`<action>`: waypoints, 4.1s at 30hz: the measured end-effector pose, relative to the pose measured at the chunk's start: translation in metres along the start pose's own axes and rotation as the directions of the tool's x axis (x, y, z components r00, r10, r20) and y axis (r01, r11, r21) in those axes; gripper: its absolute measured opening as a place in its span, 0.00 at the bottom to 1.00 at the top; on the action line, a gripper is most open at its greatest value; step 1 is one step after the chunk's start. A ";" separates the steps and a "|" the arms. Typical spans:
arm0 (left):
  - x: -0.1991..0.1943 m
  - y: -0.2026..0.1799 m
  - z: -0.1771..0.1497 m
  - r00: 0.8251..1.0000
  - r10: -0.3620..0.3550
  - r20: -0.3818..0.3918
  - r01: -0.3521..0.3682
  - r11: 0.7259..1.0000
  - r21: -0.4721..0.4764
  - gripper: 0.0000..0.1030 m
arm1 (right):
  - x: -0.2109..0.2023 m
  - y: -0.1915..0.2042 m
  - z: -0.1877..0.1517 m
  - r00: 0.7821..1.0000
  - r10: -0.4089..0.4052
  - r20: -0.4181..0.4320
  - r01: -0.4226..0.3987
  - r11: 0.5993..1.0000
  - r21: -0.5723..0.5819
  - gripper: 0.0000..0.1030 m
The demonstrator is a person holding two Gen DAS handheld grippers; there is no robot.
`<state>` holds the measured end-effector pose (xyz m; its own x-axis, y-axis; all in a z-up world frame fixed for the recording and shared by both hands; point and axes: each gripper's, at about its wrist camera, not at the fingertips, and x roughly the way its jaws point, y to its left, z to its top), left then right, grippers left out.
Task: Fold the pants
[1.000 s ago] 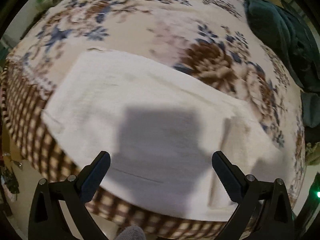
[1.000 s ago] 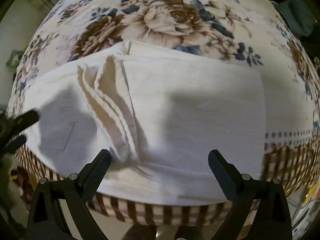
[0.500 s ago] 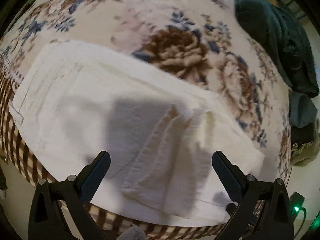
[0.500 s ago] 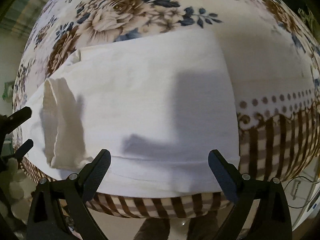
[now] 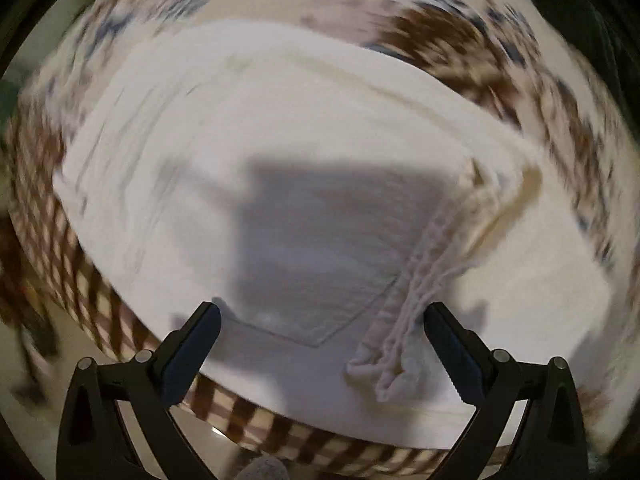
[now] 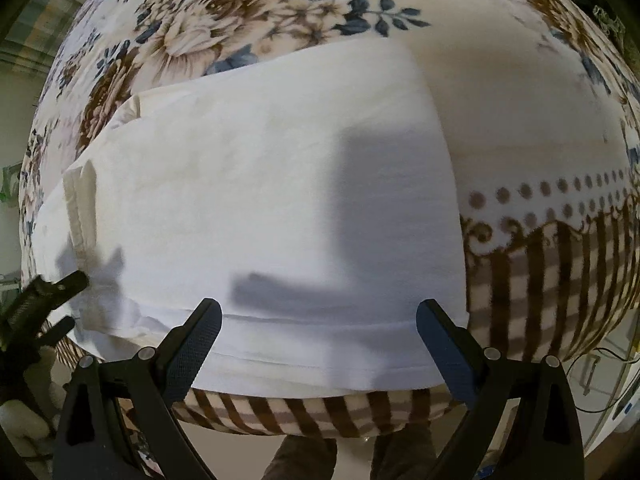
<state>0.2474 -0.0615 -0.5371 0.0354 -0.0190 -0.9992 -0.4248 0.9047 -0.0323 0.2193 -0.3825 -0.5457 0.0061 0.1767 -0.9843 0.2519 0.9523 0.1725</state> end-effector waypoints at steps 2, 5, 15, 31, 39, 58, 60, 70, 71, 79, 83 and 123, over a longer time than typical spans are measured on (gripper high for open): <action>0.000 0.002 0.001 0.998 -0.056 -0.001 0.056 0.998 -0.016 1.00 | -0.001 -0.001 0.000 1.000 0.001 -0.001 -0.001 1.000 0.002 0.97; 0.004 -0.014 -0.001 0.994 -0.109 -0.005 0.109 0.993 0.036 1.00 | -0.003 -0.003 0.001 1.000 -0.005 0.000 0.005 1.000 0.006 0.97; -0.004 -0.044 -0.021 0.983 -0.177 0.055 0.158 0.954 0.253 0.07 | -0.005 0.015 0.009 0.999 -0.032 0.007 0.032 0.999 -0.033 0.97; 0.015 0.008 -0.009 0.920 -0.380 -0.099 0.375 0.925 -0.066 0.11 | -0.005 0.005 0.004 0.997 -0.079 -0.022 0.078 0.995 -0.065 0.97; -0.014 0.011 -0.002 0.943 -0.334 0.013 0.334 0.943 -0.011 0.56 | 0.003 0.014 -0.004 0.996 -0.084 -0.013 0.083 0.995 -0.060 0.97; 0.003 0.164 -0.004 0.892 -0.359 0.276 0.449 0.778 -0.439 0.98 | 0.004 0.088 -0.025 0.986 -0.164 0.032 0.166 0.985 -0.049 1.00; 0.015 0.179 -0.005 0.870 -0.386 0.307 0.493 0.704 -0.511 0.98 | 0.012 0.097 -0.027 0.982 -0.188 0.031 0.190 0.980 -0.066 1.00; 0.026 0.204 0.024 0.774 -0.395 0.495 0.627 0.588 -0.512 0.71 | 0.044 0.133 -0.031 0.977 -0.213 -0.005 0.211 0.970 -0.118 1.00; 0.028 0.206 0.027 0.756 -0.408 0.512 0.648 0.577 -0.497 0.71 | 0.048 0.135 -0.031 0.977 -0.213 -0.003 0.211 0.970 -0.116 1.00; 0.039 0.211 0.031 0.738 -0.442 0.510 0.667 0.596 -0.447 0.42 | 0.045 0.137 -0.005 0.970 -0.244 0.019 0.244 0.964 -0.105 1.00; 0.004 0.195 0.025 0.722 -0.413 0.555 0.652 0.676 -0.344 0.32 | 0.040 0.137 -0.003 0.968 -0.246 0.042 0.249 0.964 -0.095 1.00; -0.037 -0.239 -0.159 0.951 -0.227 0.210 0.110 0.883 0.456 0.19 | -0.049 -0.217 0.000 0.991 -0.032 0.130 0.006 0.982 0.190 0.98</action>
<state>0.2040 -0.3443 -0.4963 0.3205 -0.1343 -0.9377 0.0412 0.9909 -0.1279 0.1642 -0.5975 -0.5345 0.1235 0.1127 -0.9859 0.4312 0.8887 0.1556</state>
